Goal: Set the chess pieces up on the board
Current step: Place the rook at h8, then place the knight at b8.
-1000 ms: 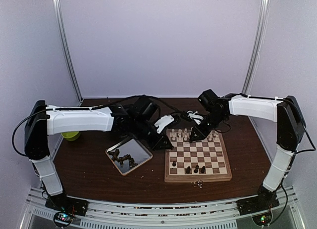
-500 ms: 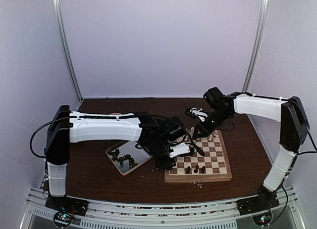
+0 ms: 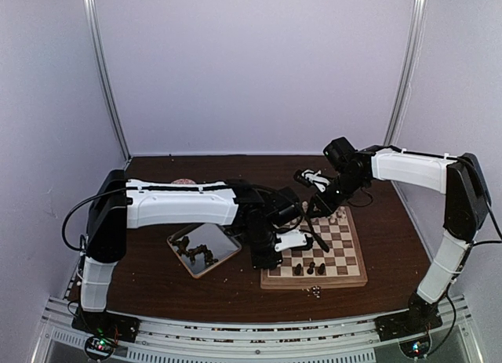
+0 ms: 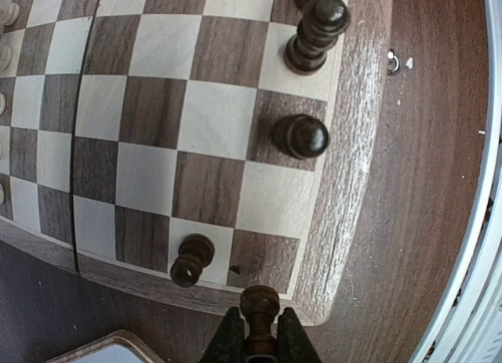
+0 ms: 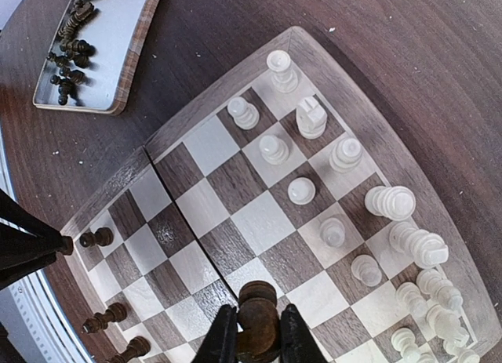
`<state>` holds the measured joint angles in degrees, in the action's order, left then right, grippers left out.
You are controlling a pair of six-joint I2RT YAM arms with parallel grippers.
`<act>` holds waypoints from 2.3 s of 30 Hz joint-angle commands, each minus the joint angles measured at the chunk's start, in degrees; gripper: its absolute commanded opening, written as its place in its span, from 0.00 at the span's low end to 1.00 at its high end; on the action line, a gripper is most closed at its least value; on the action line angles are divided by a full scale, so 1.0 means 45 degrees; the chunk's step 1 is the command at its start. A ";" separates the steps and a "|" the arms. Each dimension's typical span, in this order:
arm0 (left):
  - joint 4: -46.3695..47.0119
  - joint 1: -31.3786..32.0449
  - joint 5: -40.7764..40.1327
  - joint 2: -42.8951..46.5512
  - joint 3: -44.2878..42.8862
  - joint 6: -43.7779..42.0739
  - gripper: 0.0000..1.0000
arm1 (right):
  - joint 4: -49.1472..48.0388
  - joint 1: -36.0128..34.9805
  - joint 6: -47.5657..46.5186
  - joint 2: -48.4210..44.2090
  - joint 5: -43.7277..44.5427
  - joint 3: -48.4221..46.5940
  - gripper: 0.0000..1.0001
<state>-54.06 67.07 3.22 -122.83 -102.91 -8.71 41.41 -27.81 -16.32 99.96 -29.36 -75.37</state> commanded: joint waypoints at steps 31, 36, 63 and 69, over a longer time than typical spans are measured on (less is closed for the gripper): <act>-0.1091 0.0194 0.0368 -0.1514 -0.1758 -0.1110 0.25 | 0.0065 0.0224 -0.0164 -0.0067 -0.0232 0.0041 0.07; -0.1074 0.0213 0.0197 -0.1382 -0.1708 -0.1127 0.32 | 0.0096 0.0224 -0.0168 -0.0109 -0.0232 0.0016 0.07; 0.5581 -0.5342 0.2327 0.6692 0.4012 0.1037 0.46 | 0.3911 -0.0258 -0.6595 -0.5819 0.1361 0.4861 0.09; 0.5620 -0.5509 0.2374 0.6551 0.4197 0.1291 0.46 | 0.2512 -0.2058 -0.6362 -0.5696 0.2681 0.6005 0.09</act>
<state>-34.22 41.36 10.81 -94.19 -84.27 -5.23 56.55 -33.54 -43.72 74.85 -22.61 -50.41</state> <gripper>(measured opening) 0.461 0.162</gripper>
